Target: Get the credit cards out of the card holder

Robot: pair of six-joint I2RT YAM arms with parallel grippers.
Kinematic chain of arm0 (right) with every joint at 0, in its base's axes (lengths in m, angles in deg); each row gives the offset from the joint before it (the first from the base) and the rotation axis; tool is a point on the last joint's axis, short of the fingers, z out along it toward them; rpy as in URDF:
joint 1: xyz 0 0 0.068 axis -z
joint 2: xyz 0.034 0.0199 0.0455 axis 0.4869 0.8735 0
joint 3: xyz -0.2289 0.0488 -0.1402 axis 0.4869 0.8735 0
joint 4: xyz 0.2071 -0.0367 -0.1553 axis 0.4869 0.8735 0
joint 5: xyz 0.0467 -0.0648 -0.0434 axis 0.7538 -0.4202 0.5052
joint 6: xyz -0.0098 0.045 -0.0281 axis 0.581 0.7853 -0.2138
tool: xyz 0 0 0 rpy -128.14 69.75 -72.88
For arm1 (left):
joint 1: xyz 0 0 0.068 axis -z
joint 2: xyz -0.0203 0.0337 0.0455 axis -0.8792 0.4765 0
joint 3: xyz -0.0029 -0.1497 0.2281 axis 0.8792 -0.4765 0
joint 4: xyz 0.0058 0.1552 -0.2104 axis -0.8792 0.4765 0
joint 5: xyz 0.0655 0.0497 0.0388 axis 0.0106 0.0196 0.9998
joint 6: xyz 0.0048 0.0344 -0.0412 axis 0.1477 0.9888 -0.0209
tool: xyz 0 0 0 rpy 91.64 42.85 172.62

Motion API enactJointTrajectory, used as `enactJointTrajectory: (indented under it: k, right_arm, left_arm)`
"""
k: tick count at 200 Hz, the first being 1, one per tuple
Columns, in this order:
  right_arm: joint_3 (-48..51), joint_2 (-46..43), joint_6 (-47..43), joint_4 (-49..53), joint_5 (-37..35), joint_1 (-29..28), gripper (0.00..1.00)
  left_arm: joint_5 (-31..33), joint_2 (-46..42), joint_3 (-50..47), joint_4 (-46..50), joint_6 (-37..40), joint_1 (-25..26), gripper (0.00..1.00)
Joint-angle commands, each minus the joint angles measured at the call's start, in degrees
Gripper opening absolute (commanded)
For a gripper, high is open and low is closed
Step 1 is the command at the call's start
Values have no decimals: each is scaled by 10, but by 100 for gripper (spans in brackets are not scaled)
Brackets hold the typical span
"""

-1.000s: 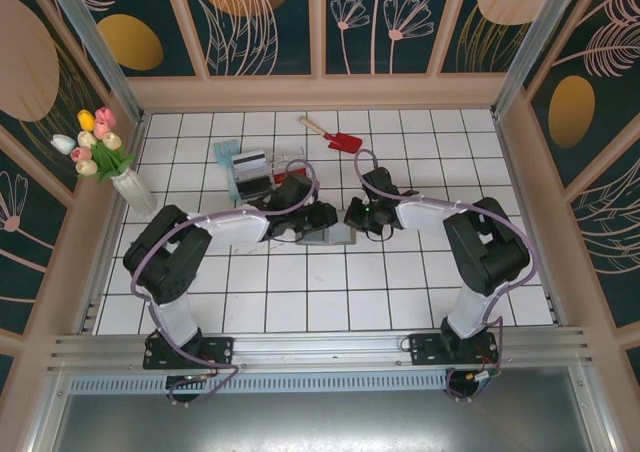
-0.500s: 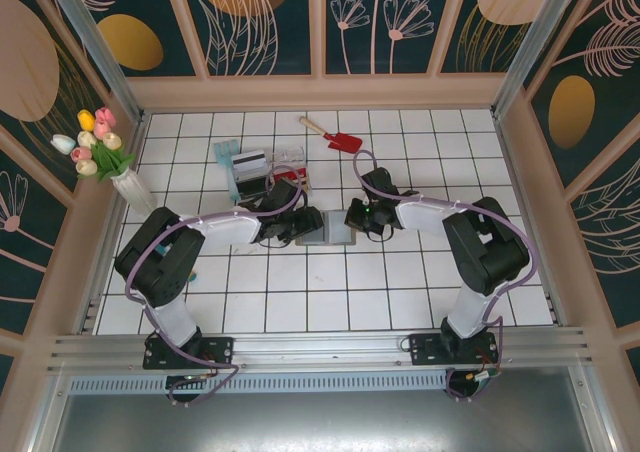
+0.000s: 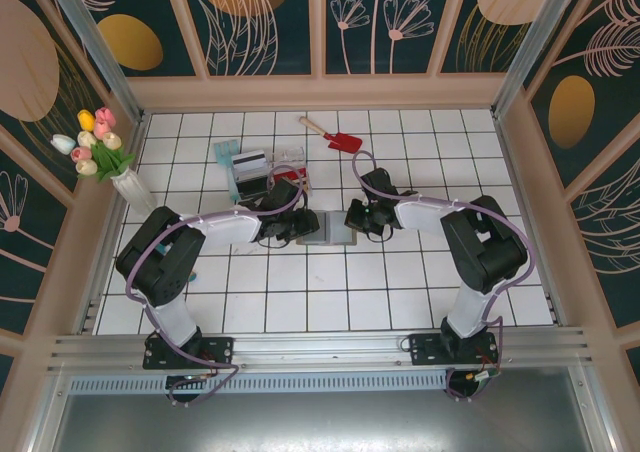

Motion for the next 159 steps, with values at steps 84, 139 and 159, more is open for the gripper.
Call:
enactJointTrajectory:
  k: [84,139,159]
  right_arm:
    - [-19,21,-15,16,-4,-17,8]
    - [-22,23,-15,20,-11,-19,8]
    - [-22,23,-14,22,-16,-19,8]
  left_arm:
    - [9,-2,13,37,41,1,25]
    - [21,-20,32,52,51,1,32]
    - [17,-25,30,45,54,1,32]
